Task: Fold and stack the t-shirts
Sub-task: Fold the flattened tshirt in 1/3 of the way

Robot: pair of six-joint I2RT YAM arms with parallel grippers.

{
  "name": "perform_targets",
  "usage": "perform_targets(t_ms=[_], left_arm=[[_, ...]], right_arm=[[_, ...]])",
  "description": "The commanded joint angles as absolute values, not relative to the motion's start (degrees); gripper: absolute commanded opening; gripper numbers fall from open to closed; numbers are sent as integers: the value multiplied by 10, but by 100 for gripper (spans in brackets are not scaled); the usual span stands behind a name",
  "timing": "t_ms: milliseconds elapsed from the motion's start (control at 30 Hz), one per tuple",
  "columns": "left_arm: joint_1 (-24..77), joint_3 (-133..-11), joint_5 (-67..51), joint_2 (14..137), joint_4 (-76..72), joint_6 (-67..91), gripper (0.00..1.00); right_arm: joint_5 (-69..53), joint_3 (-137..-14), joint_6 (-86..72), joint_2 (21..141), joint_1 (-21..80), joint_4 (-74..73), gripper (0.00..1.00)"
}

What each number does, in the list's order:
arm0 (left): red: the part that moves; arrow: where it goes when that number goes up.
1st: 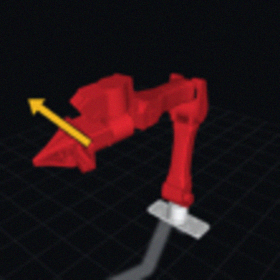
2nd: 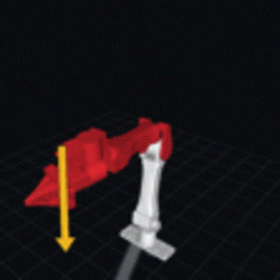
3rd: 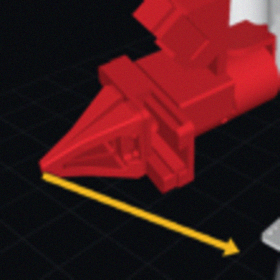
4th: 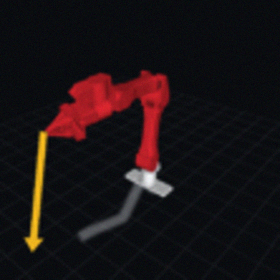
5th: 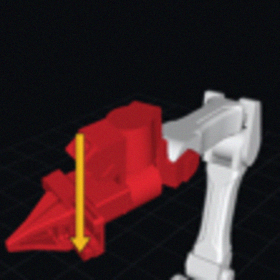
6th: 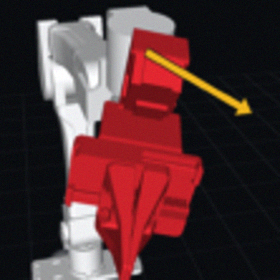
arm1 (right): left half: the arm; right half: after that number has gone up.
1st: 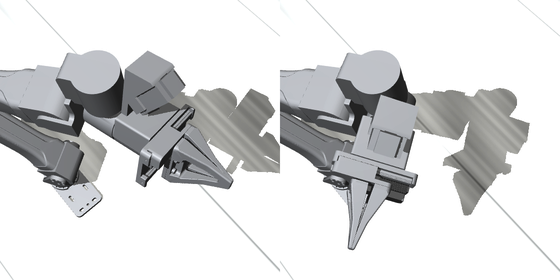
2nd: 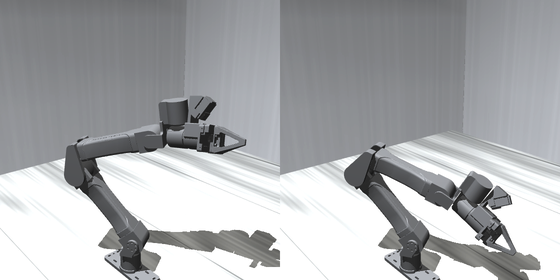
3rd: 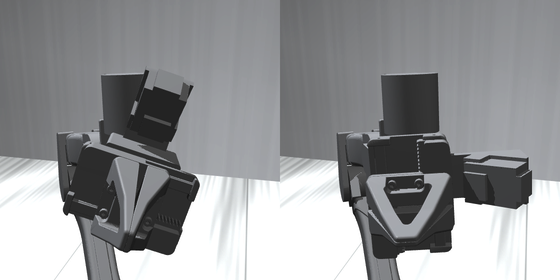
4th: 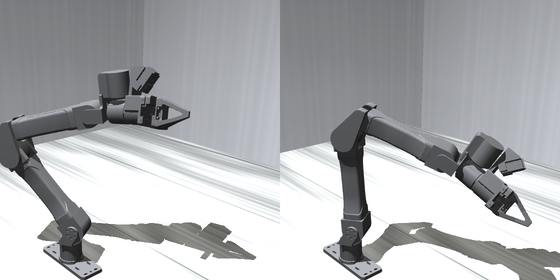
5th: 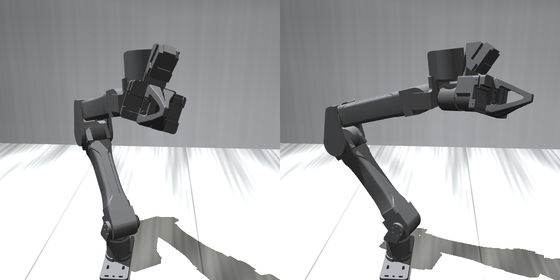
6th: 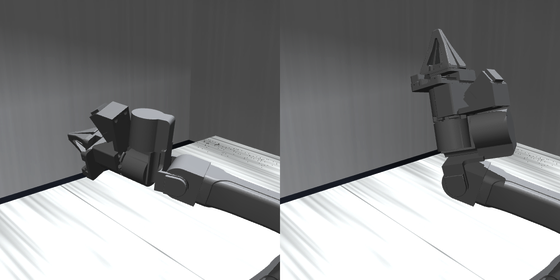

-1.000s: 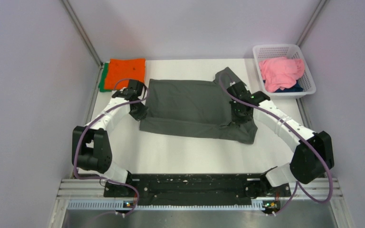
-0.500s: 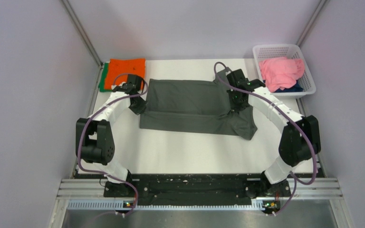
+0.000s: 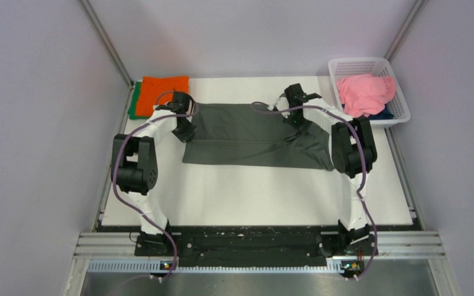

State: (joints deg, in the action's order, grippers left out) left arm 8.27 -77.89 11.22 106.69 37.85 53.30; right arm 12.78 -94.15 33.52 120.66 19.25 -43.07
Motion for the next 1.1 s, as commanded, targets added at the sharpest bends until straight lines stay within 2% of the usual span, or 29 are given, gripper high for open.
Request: perform_targets(t_ms=[0, 67, 100, 133, 167, 200, 233, 300, 333, 433, 500, 667, 800, 1000, 1067], left_arm=[[80, -801, 122, 1072, 366, 533, 0], [80, -806, 123, 1076, 367, 532, 13], [80, -811, 120, 1077, 372, 531, 22], [80, -817, 117, 1077, 378, 529, 30], [81, -820, 117, 1073, 381, 530, 40], [82, -821, 116, 1067, 384, 530, 52], [83, -821, 118, 1058, 386, 531, 60], [89, -814, 128, 1036, 390, 531, 95], [94, -811, 132, 1024, 393, 531, 98], [111, -797, 136, 988, 394, 525, 99], [122, -790, 135, 976, 387, 514, 99], [133, -785, 64, 1003, 350, 491, 99], [141, -796, 39, 1050, 341, 488, 99], [142, -803, 53, 1113, 341, 477, 99], [142, -800, 49, 1124, 345, 474, 99]], right_arm=[[127, -966, 425, 1207, 191, -375, 18], [132, -946, 417, 1199, 191, -334, 27], [144, -934, 407, 1189, 192, -309, 53], [155, -921, 399, 1177, 191, -284, 95], [166, -910, 386, 1164, 192, -255, 98], [183, -897, 370, 1140, 191, -225, 99], [182, -886, 357, 1118, 191, -209, 99], [177, -854, 319, 1068, 192, -172, 99], [178, -826, 296, 1041, 192, -147, 99], [209, -754, 169, 957, 192, -80, 99], [209, -714, 42, 910, 191, -93, 99], [29, -616, -165, 842, 192, -134, 99], [-21, -573, -231, 847, 191, -169, 98], [47, -537, -194, 906, 188, -119, 98], [29, -535, -198, 929, 180, -121, 99]])
